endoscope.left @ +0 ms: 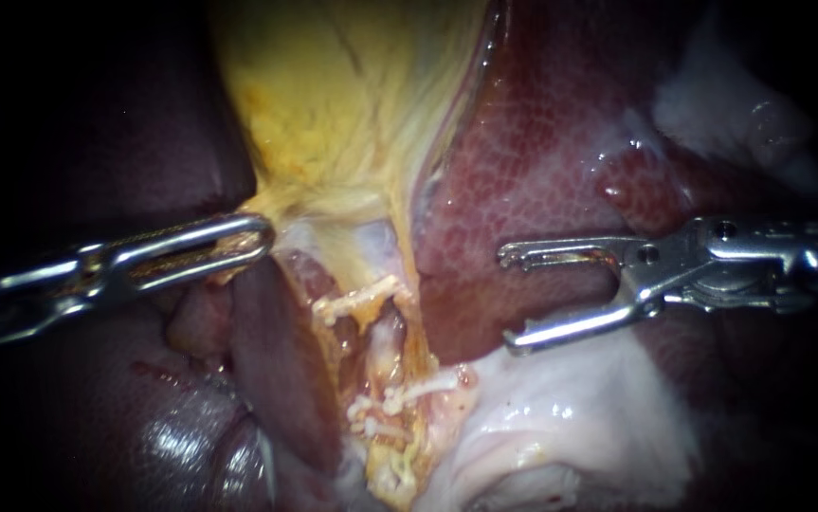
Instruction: Going back first clip right tube
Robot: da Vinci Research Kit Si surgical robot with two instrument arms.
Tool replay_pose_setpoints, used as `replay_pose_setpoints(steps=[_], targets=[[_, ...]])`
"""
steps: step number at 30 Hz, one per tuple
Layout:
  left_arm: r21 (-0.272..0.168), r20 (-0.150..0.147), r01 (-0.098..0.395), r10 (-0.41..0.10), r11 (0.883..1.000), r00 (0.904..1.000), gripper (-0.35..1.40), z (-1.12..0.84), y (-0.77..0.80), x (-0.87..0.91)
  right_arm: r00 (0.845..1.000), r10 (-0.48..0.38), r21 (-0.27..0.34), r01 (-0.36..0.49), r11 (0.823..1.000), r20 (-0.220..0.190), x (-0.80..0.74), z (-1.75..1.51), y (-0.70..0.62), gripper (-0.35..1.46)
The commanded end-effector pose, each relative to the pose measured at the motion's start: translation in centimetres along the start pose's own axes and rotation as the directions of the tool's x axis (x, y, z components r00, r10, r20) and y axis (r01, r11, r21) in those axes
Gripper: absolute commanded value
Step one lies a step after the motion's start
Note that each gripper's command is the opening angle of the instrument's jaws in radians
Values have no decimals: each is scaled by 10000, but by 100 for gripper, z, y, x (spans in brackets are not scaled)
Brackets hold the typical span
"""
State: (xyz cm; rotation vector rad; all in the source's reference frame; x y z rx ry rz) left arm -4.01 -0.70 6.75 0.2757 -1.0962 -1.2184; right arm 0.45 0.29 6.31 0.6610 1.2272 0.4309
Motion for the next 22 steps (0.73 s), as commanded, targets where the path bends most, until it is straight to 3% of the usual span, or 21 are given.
replay_pose_setpoints(steps=[1,8,22], targets=[[-6,-38,0,0,10000,10000,-35,5,-2,2,10000,-3,2,3,10000,3,0,0,0,60],[177,-248,-51,55,9998,9997,-35,34,-14,14,10000,-4,2,4,10000,3,0,0,-1,60],[197,-317,-63,69,9998,9995,-35,35,-16,14,10000,-1,-3,1,10000,2,0,0,-1,60]])
